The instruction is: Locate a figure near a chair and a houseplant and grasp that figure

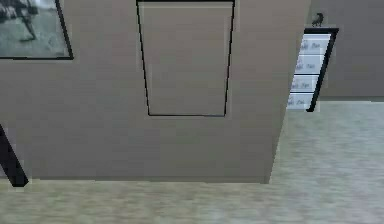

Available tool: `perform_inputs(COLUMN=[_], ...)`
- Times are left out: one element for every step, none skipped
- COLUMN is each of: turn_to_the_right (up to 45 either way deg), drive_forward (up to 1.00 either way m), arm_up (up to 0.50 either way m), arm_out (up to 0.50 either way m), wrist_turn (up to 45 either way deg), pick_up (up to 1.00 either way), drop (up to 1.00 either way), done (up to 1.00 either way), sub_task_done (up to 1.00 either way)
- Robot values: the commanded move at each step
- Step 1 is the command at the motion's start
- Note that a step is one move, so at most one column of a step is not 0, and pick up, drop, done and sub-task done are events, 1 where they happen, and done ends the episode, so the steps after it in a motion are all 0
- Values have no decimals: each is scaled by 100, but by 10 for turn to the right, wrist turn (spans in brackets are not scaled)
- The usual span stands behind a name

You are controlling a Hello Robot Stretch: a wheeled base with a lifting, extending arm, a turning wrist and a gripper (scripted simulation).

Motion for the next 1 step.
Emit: perform_inputs(turn_to_the_right=[0], drive_forward=[15], arm_up=[0], arm_out=[0], wrist_turn=[0], pick_up=[0], drop=[0], done=[0], sub_task_done=[0])
